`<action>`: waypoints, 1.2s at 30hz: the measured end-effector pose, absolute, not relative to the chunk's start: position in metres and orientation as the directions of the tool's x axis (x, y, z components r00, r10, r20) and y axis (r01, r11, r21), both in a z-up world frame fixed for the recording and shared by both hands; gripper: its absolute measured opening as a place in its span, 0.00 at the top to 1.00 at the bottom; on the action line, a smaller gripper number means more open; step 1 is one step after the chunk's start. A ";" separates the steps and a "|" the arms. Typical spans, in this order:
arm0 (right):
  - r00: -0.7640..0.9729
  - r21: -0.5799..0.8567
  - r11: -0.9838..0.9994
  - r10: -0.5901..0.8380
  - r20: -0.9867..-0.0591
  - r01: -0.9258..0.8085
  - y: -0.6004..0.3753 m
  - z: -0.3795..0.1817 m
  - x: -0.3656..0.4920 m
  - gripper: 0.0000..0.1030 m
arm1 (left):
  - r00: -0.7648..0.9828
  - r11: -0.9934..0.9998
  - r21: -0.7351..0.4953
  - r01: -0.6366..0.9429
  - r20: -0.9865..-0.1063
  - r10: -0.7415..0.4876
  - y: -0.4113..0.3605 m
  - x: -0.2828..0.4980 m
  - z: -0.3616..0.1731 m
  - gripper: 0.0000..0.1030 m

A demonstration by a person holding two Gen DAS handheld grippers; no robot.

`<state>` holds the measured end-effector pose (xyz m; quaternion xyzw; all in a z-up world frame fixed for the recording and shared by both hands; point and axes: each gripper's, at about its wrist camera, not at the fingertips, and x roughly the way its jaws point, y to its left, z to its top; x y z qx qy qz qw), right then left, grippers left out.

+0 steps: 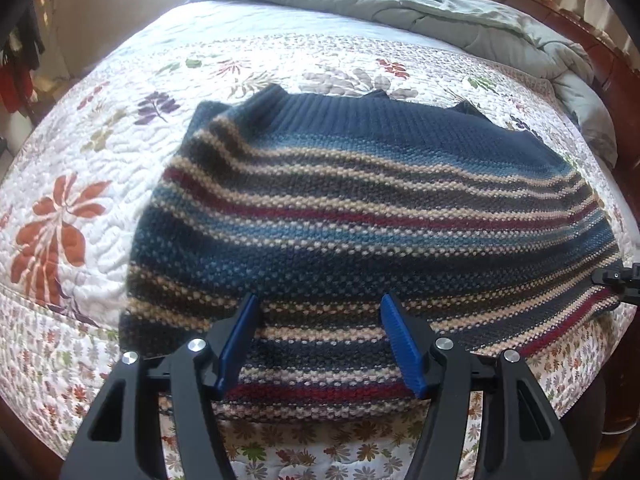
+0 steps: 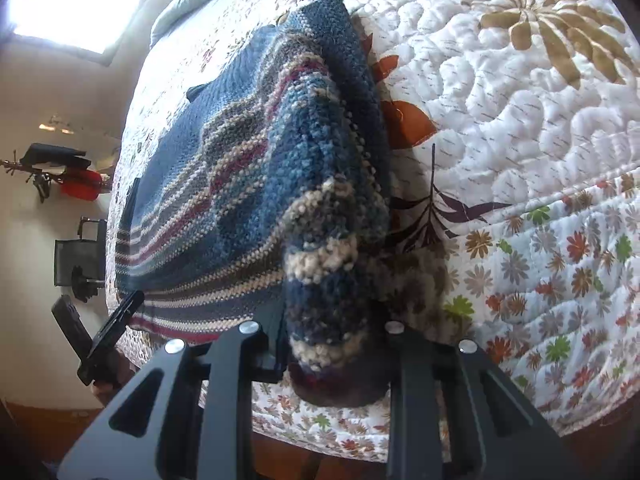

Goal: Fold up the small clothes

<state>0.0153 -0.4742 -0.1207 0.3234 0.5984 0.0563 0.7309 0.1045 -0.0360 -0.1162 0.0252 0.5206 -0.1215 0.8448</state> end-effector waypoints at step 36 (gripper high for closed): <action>0.189 0.197 0.917 0.274 -0.943 -0.347 -0.186 -0.046 0.083 0.80 | 0.458 0.953 -0.272 0.134 -0.836 -0.303 0.045 0.100 -0.090 0.31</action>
